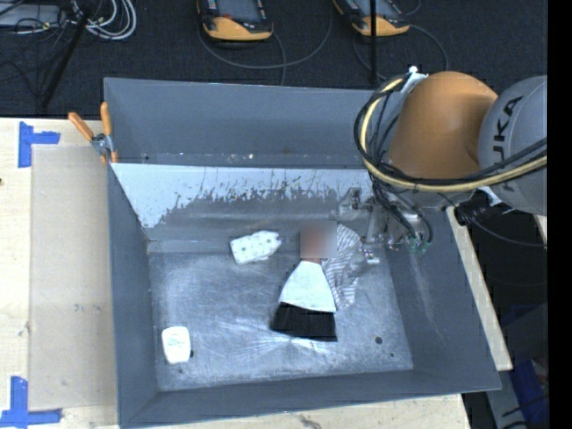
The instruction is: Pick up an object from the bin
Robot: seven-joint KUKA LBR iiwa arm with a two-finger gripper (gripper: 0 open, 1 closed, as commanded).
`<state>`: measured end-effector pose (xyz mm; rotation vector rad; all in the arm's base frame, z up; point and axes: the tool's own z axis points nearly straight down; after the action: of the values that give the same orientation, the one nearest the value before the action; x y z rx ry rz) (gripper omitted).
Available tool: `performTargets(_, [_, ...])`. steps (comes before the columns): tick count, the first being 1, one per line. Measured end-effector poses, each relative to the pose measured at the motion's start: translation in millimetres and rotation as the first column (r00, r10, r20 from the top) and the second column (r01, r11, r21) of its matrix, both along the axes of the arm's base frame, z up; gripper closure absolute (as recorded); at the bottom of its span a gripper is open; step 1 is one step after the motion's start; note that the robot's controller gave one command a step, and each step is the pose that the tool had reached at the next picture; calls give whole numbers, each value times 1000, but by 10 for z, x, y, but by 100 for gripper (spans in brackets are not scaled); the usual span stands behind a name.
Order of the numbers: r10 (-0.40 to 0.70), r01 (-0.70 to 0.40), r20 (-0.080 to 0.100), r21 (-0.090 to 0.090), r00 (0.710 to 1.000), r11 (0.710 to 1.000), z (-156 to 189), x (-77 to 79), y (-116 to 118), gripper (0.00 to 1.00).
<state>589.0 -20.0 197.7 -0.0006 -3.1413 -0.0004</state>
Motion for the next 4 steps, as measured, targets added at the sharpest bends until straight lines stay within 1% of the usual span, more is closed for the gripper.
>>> performTargets(1, [0, 0, 0, 0, 1000, 1000, 0, 0, 0, 0])
performTargets(2, [29, -29, 9, 0, 1000, 1000, -367, -85, 35, 0])
performTargets(3, [177, -177, 0, 0, 984, 984, -841, -67, 194, 0])
performTargets(4, [369, -369, -1, 1, 929, 929, -1131, -78, 306, 0])
